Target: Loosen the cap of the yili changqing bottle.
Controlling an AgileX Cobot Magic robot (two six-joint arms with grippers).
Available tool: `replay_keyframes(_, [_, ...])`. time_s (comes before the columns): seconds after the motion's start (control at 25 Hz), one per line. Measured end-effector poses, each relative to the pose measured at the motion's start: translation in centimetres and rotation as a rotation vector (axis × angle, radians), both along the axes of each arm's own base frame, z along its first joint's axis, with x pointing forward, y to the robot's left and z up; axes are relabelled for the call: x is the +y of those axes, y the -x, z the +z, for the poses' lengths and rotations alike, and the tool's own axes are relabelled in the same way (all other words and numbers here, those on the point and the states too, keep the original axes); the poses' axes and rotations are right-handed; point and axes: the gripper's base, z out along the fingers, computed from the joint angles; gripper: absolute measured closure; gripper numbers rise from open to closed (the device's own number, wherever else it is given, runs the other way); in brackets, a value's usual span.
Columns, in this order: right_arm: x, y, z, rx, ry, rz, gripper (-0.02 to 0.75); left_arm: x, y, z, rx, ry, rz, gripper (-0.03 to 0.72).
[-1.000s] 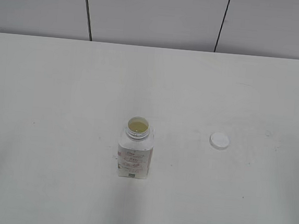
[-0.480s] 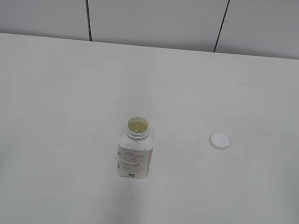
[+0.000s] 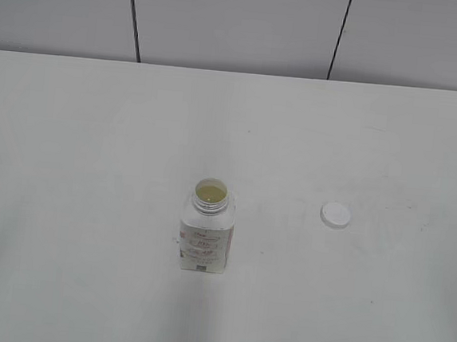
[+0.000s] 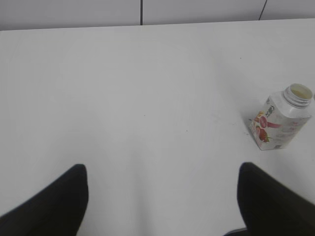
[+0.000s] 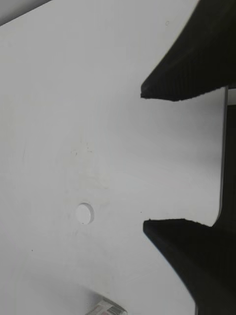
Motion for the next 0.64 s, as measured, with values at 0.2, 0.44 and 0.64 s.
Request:
replay_keyframes(0.2, [0.00, 0.00, 0.00, 0.000, 0.001, 0.000, 0.152, 0.00, 0.00, 0.00, 0.000, 0.000, 0.000, 0.123])
replay_keyframes(0.44, [0.00, 0.00, 0.00, 0.000, 0.001, 0.000, 0.152, 0.00, 0.00, 0.00, 0.000, 0.000, 0.000, 0.123])
replay_keyframes(0.64, [0.00, 0.00, 0.01, -0.001, 0.001, 0.000, 0.152, 0.00, 0.00, 0.00, 0.000, 0.000, 0.000, 0.123])
